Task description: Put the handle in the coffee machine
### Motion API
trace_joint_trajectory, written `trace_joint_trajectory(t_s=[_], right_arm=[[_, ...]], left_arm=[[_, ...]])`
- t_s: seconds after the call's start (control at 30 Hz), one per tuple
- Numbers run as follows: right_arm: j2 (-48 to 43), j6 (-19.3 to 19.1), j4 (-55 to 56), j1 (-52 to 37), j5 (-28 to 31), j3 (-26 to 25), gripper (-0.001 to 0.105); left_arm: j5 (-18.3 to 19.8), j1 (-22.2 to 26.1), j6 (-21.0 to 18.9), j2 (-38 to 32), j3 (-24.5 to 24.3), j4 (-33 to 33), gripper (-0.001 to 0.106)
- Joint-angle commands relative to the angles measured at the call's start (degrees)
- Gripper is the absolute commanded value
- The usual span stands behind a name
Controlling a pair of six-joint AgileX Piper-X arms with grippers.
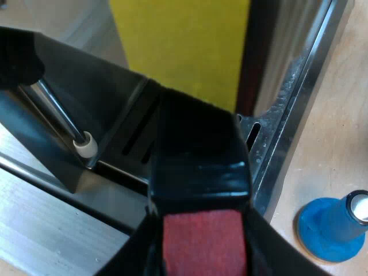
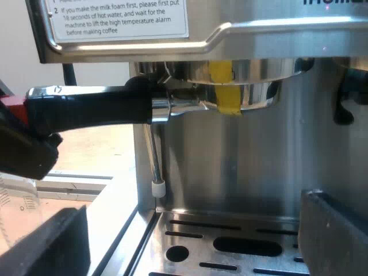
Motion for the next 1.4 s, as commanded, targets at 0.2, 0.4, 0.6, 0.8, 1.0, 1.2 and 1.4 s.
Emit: trace_joint_trajectory(t_s=[0.2, 0.4, 0.6, 0.8, 1.0, 1.2, 1.4], right_arm=[[-0.3, 0.0, -0.3, 0.0, 0.4, -0.3, 0.074], [-0.3, 0.0, -0.3, 0.0, 0.4, -0.3, 0.074], [-0.3, 0.0, -0.3, 0.0, 0.4, -0.3, 0.074], [-0.3, 0.0, -0.3, 0.0, 0.4, -0.3, 0.074], [-0.3, 0.0, -0.3, 0.0, 0.4, -0.3, 0.074], [-0.3, 0.0, -0.3, 0.0, 0.4, -0.3, 0.074], [-0.3, 0.0, -0.3, 0.0, 0.4, -0.3, 0.074]], left_arm=[[8.9, -0.3, -1.3, -1.4, -2.6, -4.6, 0.0], [4.9, -0.3, -1.3, -1.4, -2.6, -4.6, 0.0], [4.7, -0.3, -1.3, -1.4, -2.6, -4.6, 0.0], [4.7, -0.3, -1.3, -1.4, -2.6, -4.6, 0.0], [5.2, -0.3, -1.3, -1.4, -2.6, -4.6, 0.0], [5.2, -0.3, -1.3, -1.4, -2.6, -4.6, 0.0], [5.2, -0.3, -1.3, -1.4, -2.6, -4.6, 0.0]])
